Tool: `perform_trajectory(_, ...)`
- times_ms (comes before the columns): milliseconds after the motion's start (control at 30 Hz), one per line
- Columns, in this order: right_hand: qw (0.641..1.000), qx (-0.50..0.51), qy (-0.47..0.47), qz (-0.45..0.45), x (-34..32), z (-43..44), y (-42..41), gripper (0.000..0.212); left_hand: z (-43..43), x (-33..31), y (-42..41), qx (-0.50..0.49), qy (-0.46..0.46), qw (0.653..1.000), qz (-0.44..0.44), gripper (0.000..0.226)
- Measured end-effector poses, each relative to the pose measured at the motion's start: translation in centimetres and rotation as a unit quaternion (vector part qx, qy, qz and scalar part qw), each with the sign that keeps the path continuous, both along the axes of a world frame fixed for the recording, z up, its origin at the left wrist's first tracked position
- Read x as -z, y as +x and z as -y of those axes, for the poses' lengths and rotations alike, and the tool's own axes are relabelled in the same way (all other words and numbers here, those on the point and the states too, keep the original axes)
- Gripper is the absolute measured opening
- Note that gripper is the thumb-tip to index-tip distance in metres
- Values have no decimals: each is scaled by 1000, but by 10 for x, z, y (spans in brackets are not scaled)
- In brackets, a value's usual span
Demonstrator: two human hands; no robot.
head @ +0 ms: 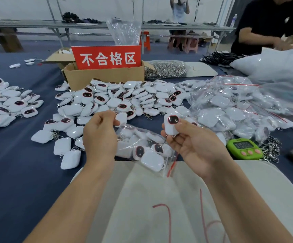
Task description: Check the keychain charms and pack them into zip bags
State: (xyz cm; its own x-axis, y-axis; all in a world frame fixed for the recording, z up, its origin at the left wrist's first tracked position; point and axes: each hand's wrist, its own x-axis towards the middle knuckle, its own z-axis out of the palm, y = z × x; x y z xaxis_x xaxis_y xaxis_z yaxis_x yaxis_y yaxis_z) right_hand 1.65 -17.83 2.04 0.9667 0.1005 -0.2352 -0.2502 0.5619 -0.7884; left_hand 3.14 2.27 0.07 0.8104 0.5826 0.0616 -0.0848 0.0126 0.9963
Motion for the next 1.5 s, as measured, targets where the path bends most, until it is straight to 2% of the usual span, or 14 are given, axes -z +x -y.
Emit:
perform_trajectory(200, 1000, 3, 19, -8, -2, 1, 0, 17, 4, 6, 4, 10, 52, 998, -13, 22)
perform_trajectory(467, 998, 58, -5, -5, -1, -1, 2, 17, 4, 5, 2, 33, 58, 997, -24, 19)
perform_trajectory(733, 999, 29, -27, 6, -1, -3, 1, 15, 5, 3, -1, 30, 66, 997, -25, 18)
perform_trajectory(900, 997, 20, -76, 16, -1, 0, 1, 15, 5, 3, -2, 29, 79, 996, -28, 17)
perform_trajectory(1133, 989, 52, -133, 33, -2, -3, 0, 14, 6, 3, -2, 33, 105, 993, -34, 18)
perform_trajectory(1400, 993, 36, -105, 42, -2, -5, 0, 21, 6, 3, -4, 40, 103, 993, -31, 17)
perform_trajectory(1500, 990, 36, -122, 57, -1, -6, -1, 22, 7, 3, -5, 41, 110, 993, -28, 17)
